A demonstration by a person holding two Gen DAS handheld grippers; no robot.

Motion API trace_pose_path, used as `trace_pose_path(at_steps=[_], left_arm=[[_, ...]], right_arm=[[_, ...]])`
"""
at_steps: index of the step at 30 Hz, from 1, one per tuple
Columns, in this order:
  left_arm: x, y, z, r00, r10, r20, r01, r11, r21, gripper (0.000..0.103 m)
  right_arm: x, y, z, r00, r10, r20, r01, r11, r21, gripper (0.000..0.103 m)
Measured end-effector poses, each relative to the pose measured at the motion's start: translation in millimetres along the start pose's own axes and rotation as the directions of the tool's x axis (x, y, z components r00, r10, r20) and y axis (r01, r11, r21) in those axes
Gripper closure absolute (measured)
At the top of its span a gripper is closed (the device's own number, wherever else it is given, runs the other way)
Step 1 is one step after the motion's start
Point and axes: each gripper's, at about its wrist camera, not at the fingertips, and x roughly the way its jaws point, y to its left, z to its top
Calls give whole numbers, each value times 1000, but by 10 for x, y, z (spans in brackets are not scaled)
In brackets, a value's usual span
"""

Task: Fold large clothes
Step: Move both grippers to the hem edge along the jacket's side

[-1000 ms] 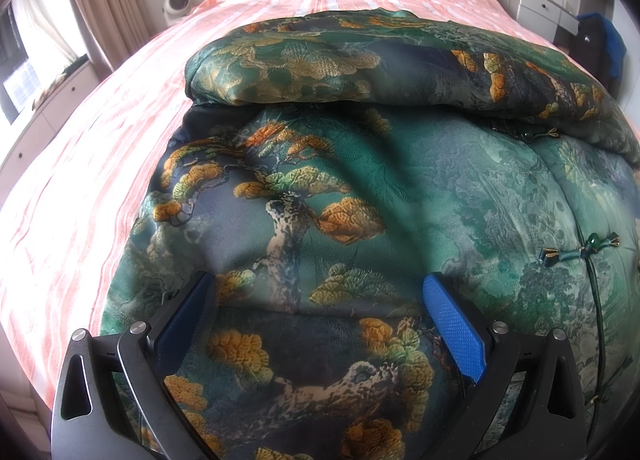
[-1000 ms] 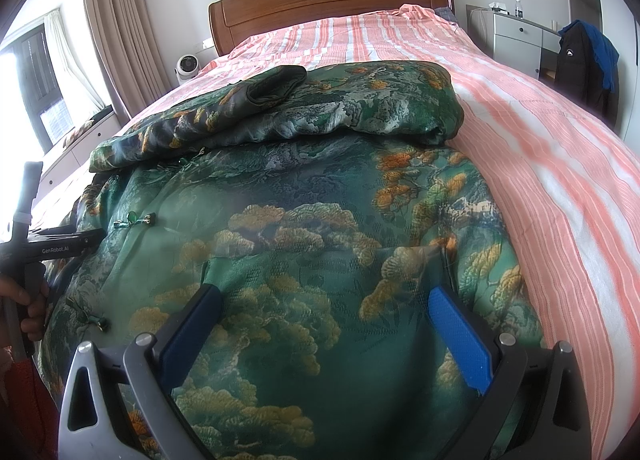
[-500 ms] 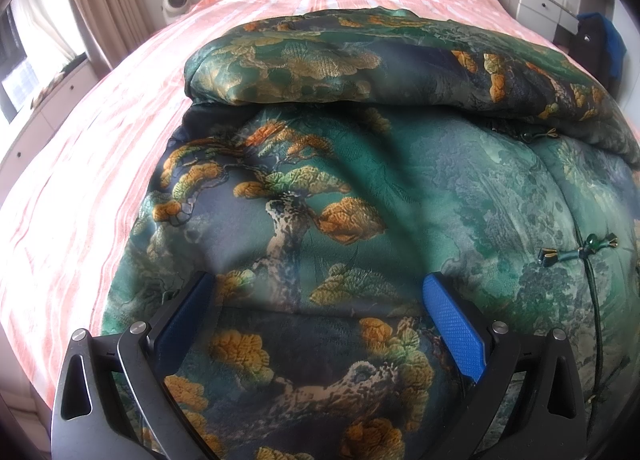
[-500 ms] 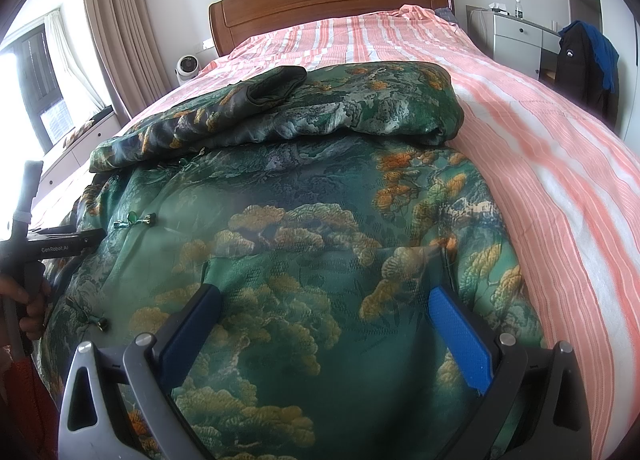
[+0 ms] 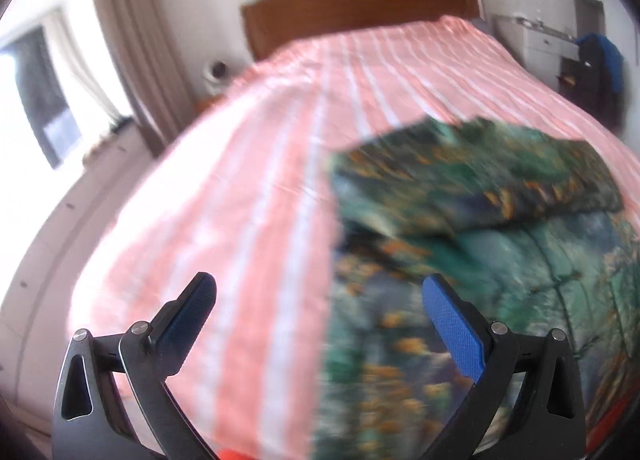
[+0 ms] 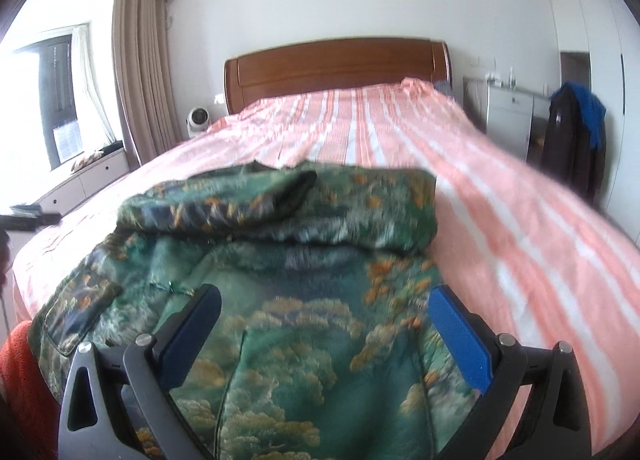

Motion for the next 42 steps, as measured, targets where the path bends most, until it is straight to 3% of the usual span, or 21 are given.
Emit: trace_pose_path(at_steps=[3, 6, 10, 13, 16, 21, 23, 26, 31, 35, 37, 42], left_arm=[[-308, 391, 25, 991, 116, 73, -116, 993, -4, 0], [-376, 604, -92, 986, 153, 58, -153, 988, -16, 0], [-162, 669, -310, 997, 73, -32, -76, 992, -104, 0], [27, 454, -467, 995, -8, -99, -4, 992, -122, 0], [155, 152, -573, 982, -98, -162, 90, 994, -57, 0], [295, -170, -770, 957, -166, -237, 181, 983, 43, 0], [361, -208, -830, 942, -207, -264, 227, 973, 46, 0], [468, -252, -945, 928, -214, -305, 242, 969, 55, 0], [656, -162, -1041, 895, -241, -376, 257, 966, -10, 0], [730, -141, -1099, 866, -285, -411, 289, 956, -55, 0], [750, -176, -1130, 859, -286, -425, 299, 954, -38, 0], [760, -241, -1149, 861, -279, -425, 303, 953, -10, 0]], right_arm=[[-101, 57, 71, 1000, 2, 28, -2, 1000, -25, 1], [-126, 79, 118, 1000, 12, 18, -11, 1000, -29, 0], [-184, 137, 124, 1000, 27, -7, -27, 999, -41, 1], [-228, 148, 118, 999, 42, -31, -44, 998, -54, 1], [-339, 39, 115, 998, 21, -53, -25, 997, -80, 1], [-508, -459, 56, 988, -95, -121, 84, 992, -95, 1], [-537, -716, -27, 974, -134, -184, 122, 990, -73, 1], [-567, -1074, -179, 944, -162, -288, 165, 986, -14, 1], [-540, -1385, -433, 897, -108, -429, 161, 983, 88, 1], [-464, -1279, -531, 885, -21, -465, 91, 987, 129, 1], [-409, -1180, -554, 878, 24, -477, 48, 989, 138, 1], [-263, -931, -625, 859, 69, -508, -7, 992, 122, 1]])
